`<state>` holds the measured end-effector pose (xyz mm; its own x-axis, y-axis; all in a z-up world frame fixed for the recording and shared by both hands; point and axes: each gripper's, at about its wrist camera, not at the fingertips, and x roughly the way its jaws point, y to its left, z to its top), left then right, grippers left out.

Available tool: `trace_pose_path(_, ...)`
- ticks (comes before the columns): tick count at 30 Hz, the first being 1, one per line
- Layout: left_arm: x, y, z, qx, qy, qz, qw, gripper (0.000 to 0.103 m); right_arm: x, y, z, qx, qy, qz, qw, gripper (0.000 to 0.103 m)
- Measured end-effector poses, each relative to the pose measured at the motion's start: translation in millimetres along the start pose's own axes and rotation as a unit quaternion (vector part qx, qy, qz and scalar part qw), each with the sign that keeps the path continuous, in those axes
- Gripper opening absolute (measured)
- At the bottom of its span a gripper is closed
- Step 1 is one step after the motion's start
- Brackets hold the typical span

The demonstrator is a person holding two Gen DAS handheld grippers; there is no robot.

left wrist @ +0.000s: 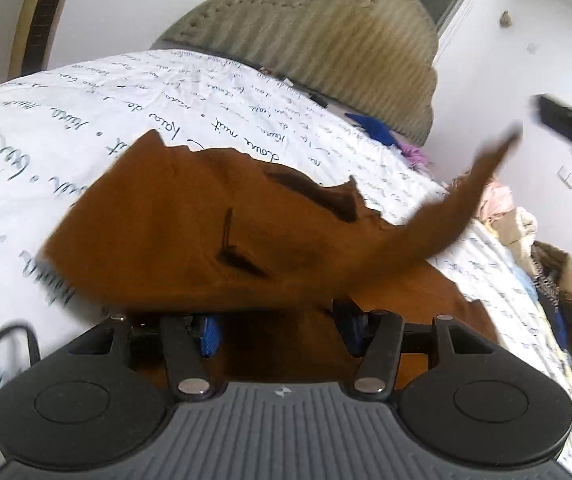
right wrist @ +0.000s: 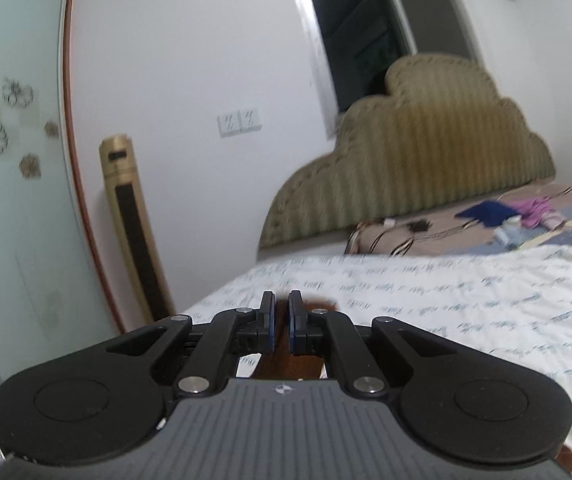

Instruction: Fold small clothes

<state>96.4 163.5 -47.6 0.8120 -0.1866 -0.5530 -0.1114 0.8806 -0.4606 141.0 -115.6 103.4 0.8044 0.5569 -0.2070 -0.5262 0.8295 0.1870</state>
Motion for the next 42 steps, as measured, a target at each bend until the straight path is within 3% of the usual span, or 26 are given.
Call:
trace_pose_path(4, 13, -4, 9, 0.013, 0.002, 0.025, 0.9996, 0.056, -21, -10, 8, 0.000, -0.025, 0.000, 1.000, 0.009)
trace_pose_path(8, 6, -1, 3, 0.016, 0.009, 0.033, 0.9993, 0.056, -13, -24, 3, 0.003, 0.041, 0.014, 0.999, 0.009)
trace_pose_path(10, 1, 4, 0, 0.012, 0.013, 0.033, 0.9993, 0.056, -1, -36, -8, 0.032, 0.097, 0.019, 0.995, 0.016)
trace_pose_path(12, -8, 9, -1, 0.007, 0.007, 0.032, 0.9994, 0.056, 10, -56, -24, 0.089, 0.139, 0.021, 0.986, 0.035)
trace_pose_path(14, -17, 11, 0, 0.009, 0.000, 0.033, 0.9994, 0.056, 21, -84, -43, 0.165, 0.175, 0.014, 0.971, 0.051)
trace_pose_path(15, -20, 11, 1, 0.007, 0.001, 0.031, 0.9995, 0.063, 24, -95, -54, 0.199, 0.186, 0.005, 0.962, 0.054)
trace_pose_path(16, -22, 12, 1, 0.003, 0.001, 0.026, 0.9996, 0.072, 29, -106, -65, 0.237, 0.198, -0.004, 0.951, 0.054)
trace_pose_path(19, -23, 12, 6, -0.009, -0.006, 0.030, 0.9995, 0.073, 43, -131, -97, 0.324, 0.226, -0.018, 0.919, 0.054)
trace_pose_path(22, -20, 17, 11, -0.037, 0.009, 0.019, 0.9991, 0.078, 56, -135, -115, 0.368, 0.235, -0.019, 0.899, 0.054)
trace_pose_path(27, -7, 29, 13, -0.090, 0.031, 0.013, 0.9954, 0.080, 79, -124, -119, 0.341, 0.254, -0.026, 0.905, 0.052)
trace_pose_path(28, -5, 31, 13, -0.095, 0.033, 0.014, 0.9949, 0.080, 83, -121, -120, 0.332, 0.259, -0.031, 0.906, 0.048)
trace_pose_path(30, -2, 34, 12, -0.108, 0.038, 0.015, 0.9933, 0.080, 86, -119, -120, 0.321, 0.264, -0.034, 0.909, 0.021)
trace_pose_path(34, -1, 37, 10, -0.122, 0.030, 0.005, 0.9921, 0.079, 75, -119, -122, 0.318, 0.262, -0.034, 0.911, 0.015)
trace_pose_path(35, 0, 37, 11, -0.122, 0.029, 0.002, 0.9921, 0.076, 71, -119, -124, 0.317, 0.258, -0.033, 0.912, 0.014)
trace_pose_path(37, 1, 39, 13, -0.129, 0.032, -0.009, 0.9911, 0.043, 68, -121, -125, 0.326, 0.249, -0.025, 0.912, 0.013)
trace_pose_path(40, 7, 43, 15, -0.150, 0.048, -0.027, 0.9872, 0.017, 56, -125, -124, 0.347, 0.224, -0.005, 0.911, 0.013)
trace_pose_path(42, 10, 43, 16, -0.156, 0.051, -0.024, 0.9861, 0.015, 49, -127, -120, 0.359, 0.208, 0.009, 0.910, 0.012)
